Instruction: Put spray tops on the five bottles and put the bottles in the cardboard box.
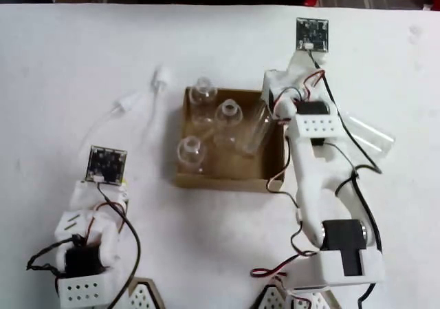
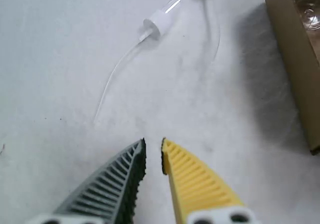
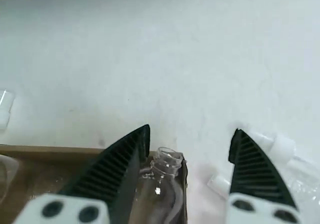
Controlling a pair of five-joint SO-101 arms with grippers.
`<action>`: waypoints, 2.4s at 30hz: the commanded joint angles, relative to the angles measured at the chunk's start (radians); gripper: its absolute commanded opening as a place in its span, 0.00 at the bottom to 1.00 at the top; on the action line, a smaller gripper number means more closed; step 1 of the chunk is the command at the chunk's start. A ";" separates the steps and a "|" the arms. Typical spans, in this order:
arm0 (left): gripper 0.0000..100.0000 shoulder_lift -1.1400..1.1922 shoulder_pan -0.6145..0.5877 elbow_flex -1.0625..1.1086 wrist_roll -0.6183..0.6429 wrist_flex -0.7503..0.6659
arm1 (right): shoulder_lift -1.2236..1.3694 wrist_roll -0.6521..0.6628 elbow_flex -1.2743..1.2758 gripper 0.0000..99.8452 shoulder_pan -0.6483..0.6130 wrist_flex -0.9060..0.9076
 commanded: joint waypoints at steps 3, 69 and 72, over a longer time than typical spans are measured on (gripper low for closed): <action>0.06 -0.002 0.010 0.000 -0.009 -0.003 | 0.019 -0.094 -0.167 0.23 -0.007 0.231; 0.06 -0.002 0.010 0.000 -0.009 0.002 | 0.056 0.114 -0.245 0.02 0.030 0.082; 0.06 -0.002 0.010 0.000 -0.009 0.003 | 0.007 0.150 -0.172 0.02 -0.002 0.025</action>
